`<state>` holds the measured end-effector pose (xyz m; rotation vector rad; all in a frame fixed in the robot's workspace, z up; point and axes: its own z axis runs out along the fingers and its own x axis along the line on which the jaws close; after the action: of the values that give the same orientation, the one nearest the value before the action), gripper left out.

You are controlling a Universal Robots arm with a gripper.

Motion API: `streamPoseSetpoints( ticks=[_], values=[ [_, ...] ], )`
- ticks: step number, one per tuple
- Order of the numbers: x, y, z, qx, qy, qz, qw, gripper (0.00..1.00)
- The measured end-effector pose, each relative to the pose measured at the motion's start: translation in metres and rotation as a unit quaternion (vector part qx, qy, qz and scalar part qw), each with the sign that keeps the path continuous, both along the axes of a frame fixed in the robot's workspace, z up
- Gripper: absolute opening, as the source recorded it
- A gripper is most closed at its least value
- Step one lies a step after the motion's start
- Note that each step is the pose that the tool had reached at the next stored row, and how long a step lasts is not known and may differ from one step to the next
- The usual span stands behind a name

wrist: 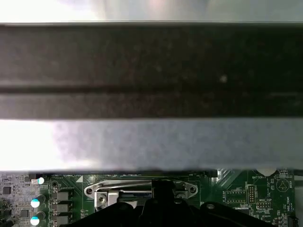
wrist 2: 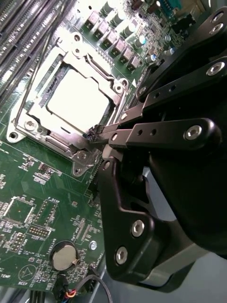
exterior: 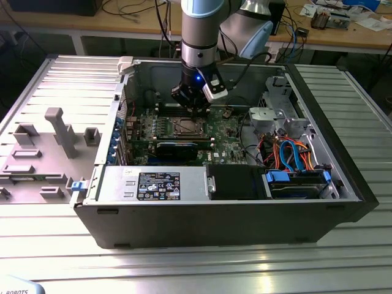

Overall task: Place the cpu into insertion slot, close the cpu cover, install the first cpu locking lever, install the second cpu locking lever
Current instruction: 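Install the second cpu locking lever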

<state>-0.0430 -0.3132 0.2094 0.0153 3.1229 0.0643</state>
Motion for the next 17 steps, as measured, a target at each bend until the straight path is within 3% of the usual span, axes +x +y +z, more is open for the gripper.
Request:
streamPoseSetpoints(
  ticks=[7, 14, 17],
  values=[
    [0.0, -0.0008, 0.0071, 0.0, 0.0, 0.0, 1.0, 0.11],
    [0.0, -0.0067, 0.0072, 0.0, 0.0, 0.0, 1.0, 0.11],
    [0.0, -0.0072, 0.0072, 0.0, 0.0, 0.0, 1.0, 0.11]
  ],
)
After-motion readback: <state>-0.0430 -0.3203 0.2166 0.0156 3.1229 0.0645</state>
